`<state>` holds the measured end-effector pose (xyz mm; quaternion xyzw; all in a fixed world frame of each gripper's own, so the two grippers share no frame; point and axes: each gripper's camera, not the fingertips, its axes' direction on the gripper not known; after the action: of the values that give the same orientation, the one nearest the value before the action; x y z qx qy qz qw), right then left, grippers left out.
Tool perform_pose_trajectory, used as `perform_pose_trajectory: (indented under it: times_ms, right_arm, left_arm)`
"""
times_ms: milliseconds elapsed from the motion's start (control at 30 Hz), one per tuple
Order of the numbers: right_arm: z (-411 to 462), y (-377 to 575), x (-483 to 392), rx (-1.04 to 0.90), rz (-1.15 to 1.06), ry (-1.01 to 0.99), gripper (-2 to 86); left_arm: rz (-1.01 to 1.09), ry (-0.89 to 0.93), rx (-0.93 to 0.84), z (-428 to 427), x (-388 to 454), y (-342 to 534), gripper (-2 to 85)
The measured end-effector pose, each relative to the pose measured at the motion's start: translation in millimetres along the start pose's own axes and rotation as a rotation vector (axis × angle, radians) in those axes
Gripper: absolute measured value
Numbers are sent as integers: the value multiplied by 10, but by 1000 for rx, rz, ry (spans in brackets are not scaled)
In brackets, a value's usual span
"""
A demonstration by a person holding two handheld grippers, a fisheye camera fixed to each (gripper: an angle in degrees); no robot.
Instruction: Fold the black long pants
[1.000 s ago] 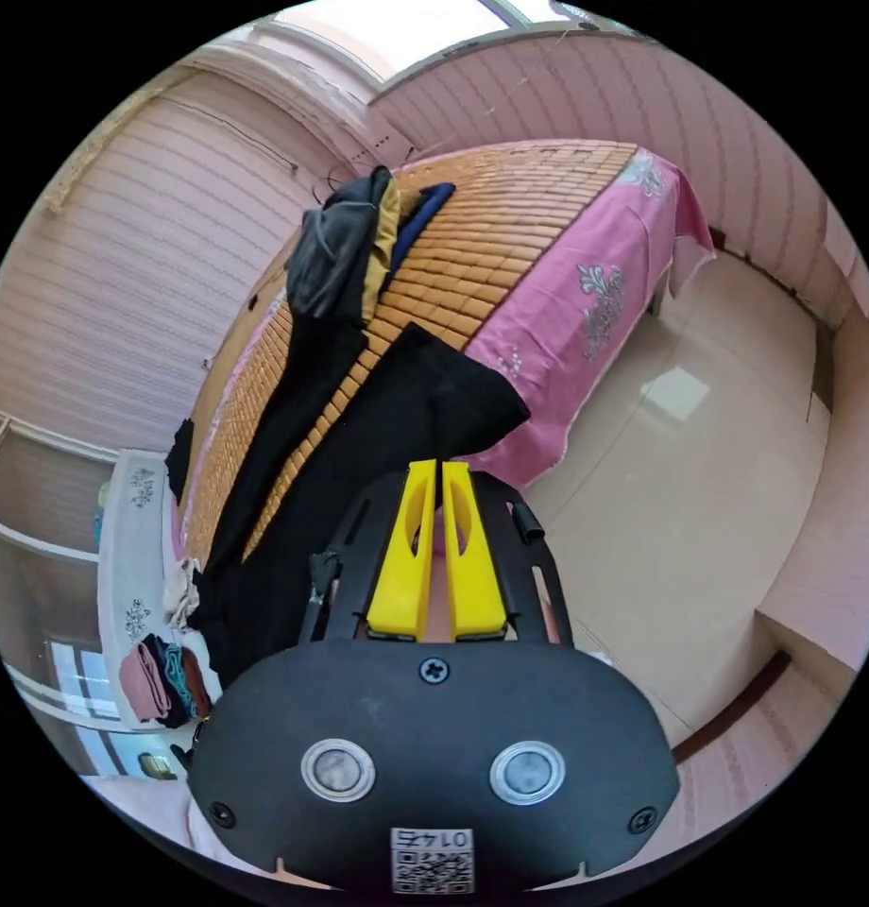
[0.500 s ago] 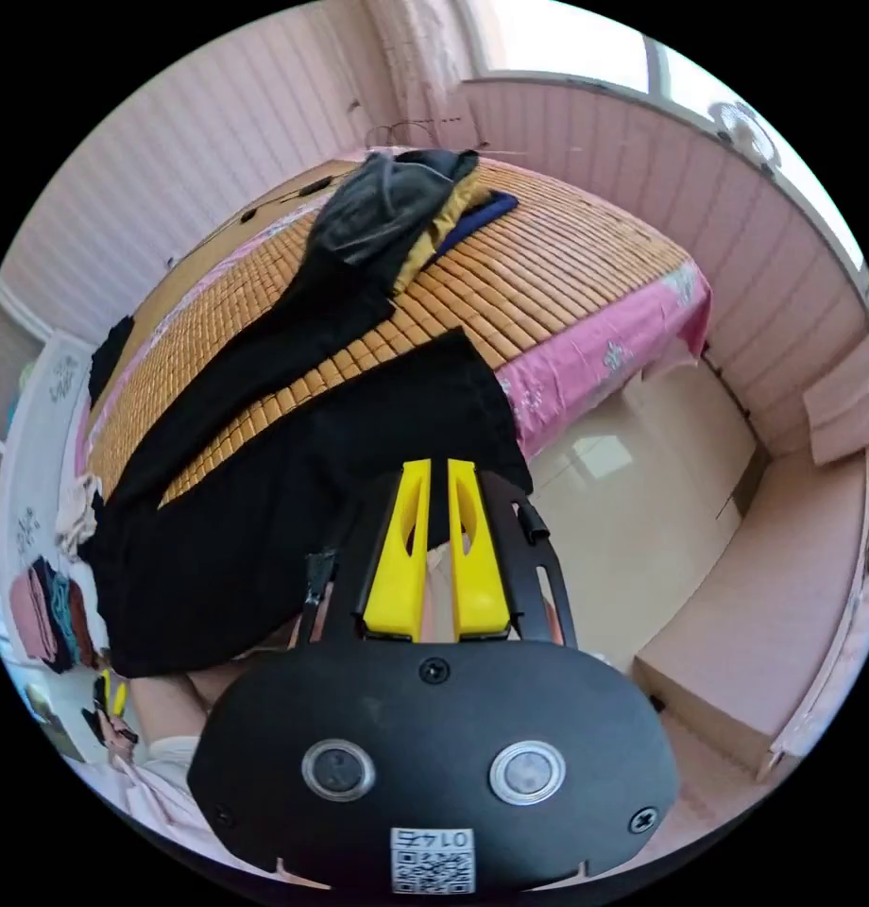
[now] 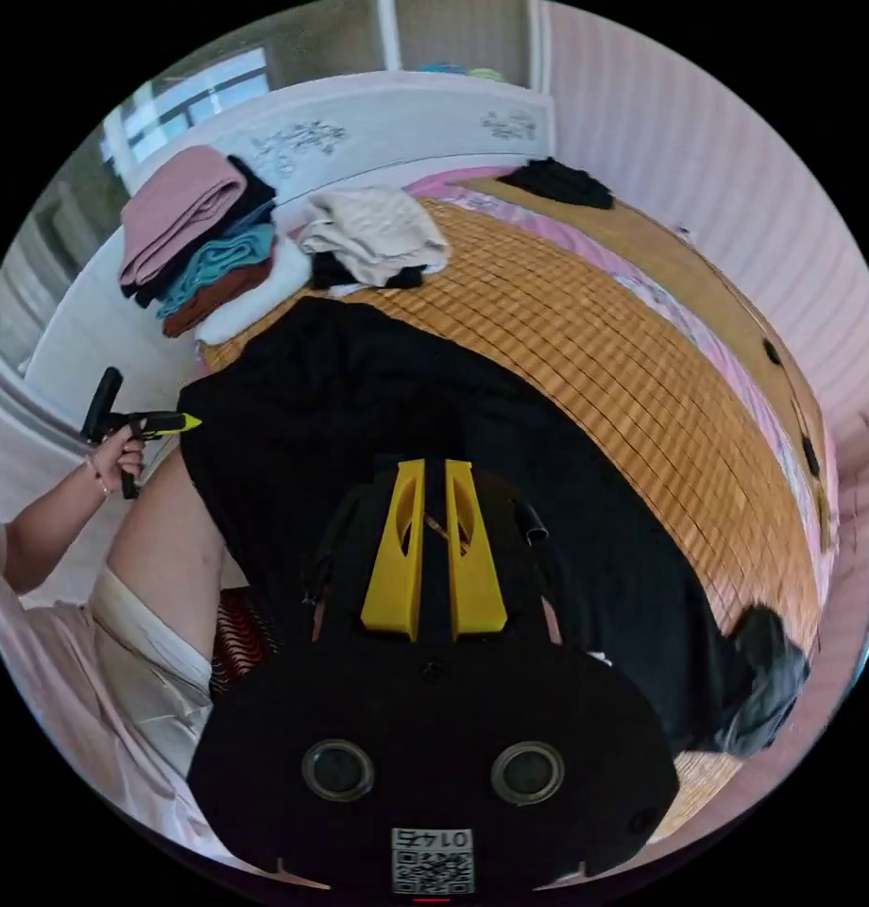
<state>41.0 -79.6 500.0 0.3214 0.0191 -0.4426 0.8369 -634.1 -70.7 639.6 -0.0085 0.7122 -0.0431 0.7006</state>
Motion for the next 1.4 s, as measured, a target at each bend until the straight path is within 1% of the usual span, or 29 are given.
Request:
perform_pose_trajectory:
  times_ms: [33,67,133,200,267,333,400,433,467,567,633,700,767,833,867,933,967,1000,1033,1067,1133,1167,1233,1267,1333,1367,1400]
  right_arm:
    - [196,-354,-175,-42,-72,-21,2]
    - [288,-516,-268,-52,-104,-9,0]
    - [653,-1101,-628,-78,-212,86,-7]
    - [940,-1490,-845,-112,-255,129,-8]
    - [1243,-1815,-995,-152,-251,131,-9]
    - [1726,-2105,-1105,-268,-229,151,-9]
    - [1943,-2232,-1146,-332,-212,175,-9]
    - [1956,-2317,-1164,-300,-197,200,-8]
    - [1987,-2361,-1168,-334,-193,200,-8]
    - [2068,-2497,-1213,-384,-282,234,-8]
    - [2117,-2576,-1163,-389,-276,264,-9]
    - [2096,-2589,-1071,-378,-230,237,-8]
    - [1986,-2506,-953,-336,-185,165,-9]
    - [1548,-2185,-774,-123,-94,113,-9]
    - [1412,-2060,-724,-65,-68,99,-9]
    - [878,-1385,-501,118,8,41,-8]
    - [759,-1190,-434,145,32,40,-8]
    - [542,-786,-278,177,102,42,-6]
    - [349,-376,-109,178,184,41,-5]
    - [256,-168,-26,175,228,46,-4]
    - [-123,671,253,177,399,93,-3]
    - [-208,872,310,175,436,106,-3]
    - [-489,1647,505,147,590,150,-2]
    - [-545,1835,547,139,633,158,-2]
    - [-739,2549,661,133,802,183,-2]
    - [-779,2713,674,136,835,184,-2]
    - [-843,3023,689,140,895,188,-2]
  left_arm:
    - [22,3,20,-89,11,28,-4]
    - [32,8,31,-138,17,43,-5]
    - [45,49,92,-381,21,106,-8]
    - [55,68,140,-598,23,155,-9]
    - [64,43,171,-785,9,202,-9]
    - [50,-9,168,-909,-83,243,-8]
    - [14,-34,128,-889,-196,259,-7]
    - [-5,-29,108,-866,-258,276,-5]
    - [-8,-24,106,-859,-278,289,-5]
    - [-4,-15,120,-842,-312,344,1]
    - [5,-22,117,-798,-310,356,10]
    - [6,-22,116,-774,-290,362,19]
    - [16,-38,106,-761,-254,369,29]
    - [39,-77,89,-748,-210,396,40]
    - [43,-81,90,-743,-206,410,42]
    - [29,-64,88,-693,-225,474,47]
    - [24,-57,90,-679,-228,491,48]
    - [18,-52,95,-651,-221,530,50]
    - [19,-57,97,-620,-195,572,55]
    - [22,-61,96,-604,-176,593,59]
    - [37,-90,91,-540,-80,686,76]
    - [41,-103,88,-521,-53,709,79]
    - [51,-136,55,-415,43,791,84]
    - [54,-134,42,-383,67,808,83]
    - [81,-153,-18,-229,202,865,58]
    - [96,-176,-31,-190,255,878,48]
    - [152,-237,-54,-113,394,910,27]
